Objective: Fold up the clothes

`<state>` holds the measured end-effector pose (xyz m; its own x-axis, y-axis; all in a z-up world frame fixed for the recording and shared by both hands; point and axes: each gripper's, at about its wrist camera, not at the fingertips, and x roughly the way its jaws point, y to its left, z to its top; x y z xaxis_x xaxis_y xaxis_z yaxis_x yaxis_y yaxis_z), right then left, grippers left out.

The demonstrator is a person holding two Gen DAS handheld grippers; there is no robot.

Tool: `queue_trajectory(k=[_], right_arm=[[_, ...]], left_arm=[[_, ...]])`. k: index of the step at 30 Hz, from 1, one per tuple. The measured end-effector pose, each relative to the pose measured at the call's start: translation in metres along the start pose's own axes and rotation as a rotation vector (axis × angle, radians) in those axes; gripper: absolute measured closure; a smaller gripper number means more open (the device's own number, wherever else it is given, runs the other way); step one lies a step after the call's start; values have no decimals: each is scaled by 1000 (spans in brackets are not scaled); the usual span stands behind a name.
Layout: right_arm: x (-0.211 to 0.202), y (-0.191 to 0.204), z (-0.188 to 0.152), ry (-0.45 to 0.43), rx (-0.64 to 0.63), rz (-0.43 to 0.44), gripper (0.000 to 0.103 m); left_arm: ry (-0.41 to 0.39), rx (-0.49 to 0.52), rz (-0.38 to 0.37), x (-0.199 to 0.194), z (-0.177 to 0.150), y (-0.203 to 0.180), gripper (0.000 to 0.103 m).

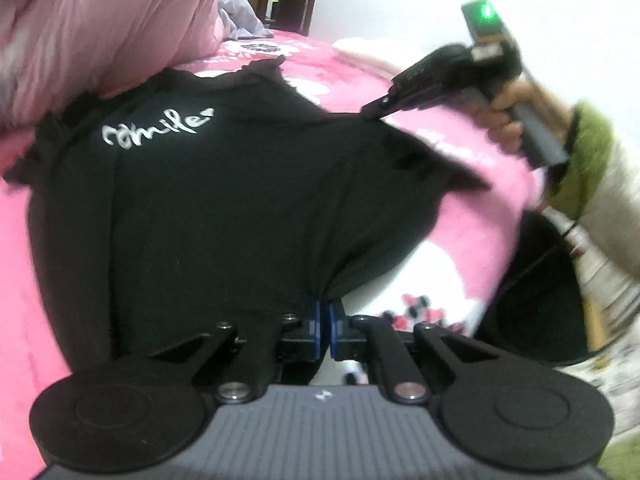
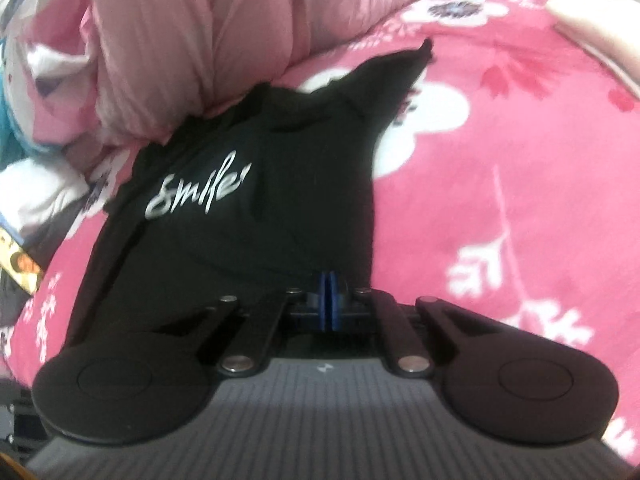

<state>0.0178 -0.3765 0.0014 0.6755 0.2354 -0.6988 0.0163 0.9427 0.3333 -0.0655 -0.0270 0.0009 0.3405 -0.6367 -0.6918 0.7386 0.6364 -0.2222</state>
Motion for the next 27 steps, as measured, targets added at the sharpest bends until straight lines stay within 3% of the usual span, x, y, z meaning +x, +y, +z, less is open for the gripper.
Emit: queue_trajectory(k=[5,9,11,12,13,15,21,27], right_arm=[[5,-11,8,1,13,-82,102],[21,-30,1,28,86,-95,99],[15,-32,1,18,104,-92,90],[8,-30,3,12,101,-94,87],[0,-26,4,1,90,-102,87],[-19,-12,10,-38,24,-137,85],[-38,59,43,-67,-145,-12,75],[17,178,69,-8,-387,190,58]], left_arm=[[9,-71,-116,11,-3,2,99],[19,-66,-112,21,-5,-2,96],[-6,-92,-121,12,-5,1,87],[-31,-98,-117,4,-5,4,78],[-56,-104,-114,-5,-6,6,70],[-103,-118,-105,-22,-7,12,64],[-197,-199,-2,-68,-15,43,57],[-244,-283,209,-81,-16,81,54]])
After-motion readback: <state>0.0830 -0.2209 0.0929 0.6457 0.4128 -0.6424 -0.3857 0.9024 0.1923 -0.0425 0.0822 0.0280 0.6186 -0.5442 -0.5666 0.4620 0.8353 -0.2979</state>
